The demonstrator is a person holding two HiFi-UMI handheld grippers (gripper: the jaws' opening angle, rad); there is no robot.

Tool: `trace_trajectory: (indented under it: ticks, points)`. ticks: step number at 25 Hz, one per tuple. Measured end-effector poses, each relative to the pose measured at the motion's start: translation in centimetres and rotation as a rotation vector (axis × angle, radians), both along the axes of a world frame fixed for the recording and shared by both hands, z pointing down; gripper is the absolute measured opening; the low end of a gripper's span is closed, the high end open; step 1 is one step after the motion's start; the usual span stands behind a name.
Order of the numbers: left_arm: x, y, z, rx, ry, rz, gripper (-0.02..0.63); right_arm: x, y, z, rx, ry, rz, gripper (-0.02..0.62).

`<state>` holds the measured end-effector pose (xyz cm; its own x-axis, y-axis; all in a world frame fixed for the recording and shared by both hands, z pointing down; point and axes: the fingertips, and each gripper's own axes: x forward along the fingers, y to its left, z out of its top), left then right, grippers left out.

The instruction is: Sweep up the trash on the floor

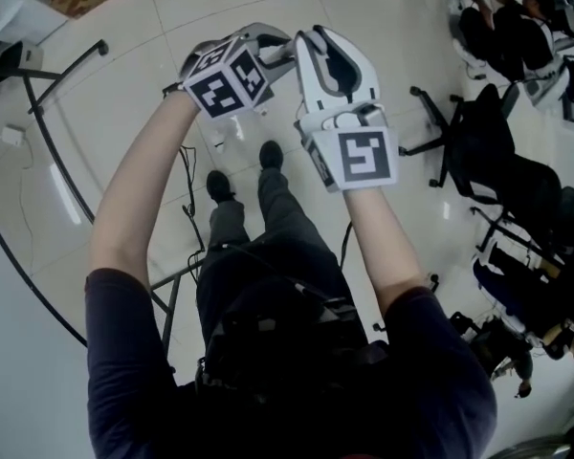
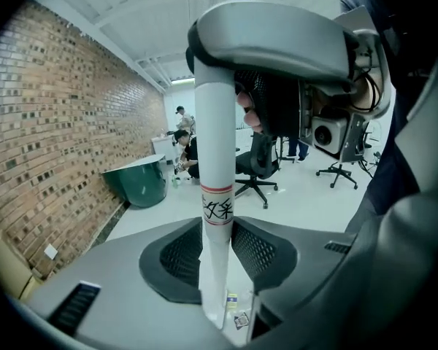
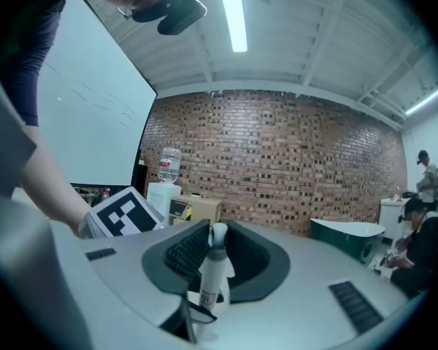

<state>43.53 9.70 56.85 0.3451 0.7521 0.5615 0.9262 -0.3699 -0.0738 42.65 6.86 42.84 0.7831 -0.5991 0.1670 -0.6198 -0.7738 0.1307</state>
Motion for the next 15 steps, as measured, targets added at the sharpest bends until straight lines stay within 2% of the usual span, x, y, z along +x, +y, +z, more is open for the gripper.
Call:
trace_trajectory:
  ticks: [8, 11, 15]
  points:
    - [0.5, 2.0, -1.3, 0.035, 0.091, -0.004, 0.127, 0.7, 0.5, -2.0, 0.055, 0.026, -0.02, 0.087]
    - [0.6, 3.4, -2.6, -0.006, 0.121, 0.002, 0.123, 0.8, 1.3, -3.2, 0.064, 0.04, -0.015, 0.087]
    - [0.5, 5.3, -4.2, -0.077, 0.108, 0.035, 0.103, 0.7, 2.9, -4.6, 0.053, 0.067, -0.009, 0.087]
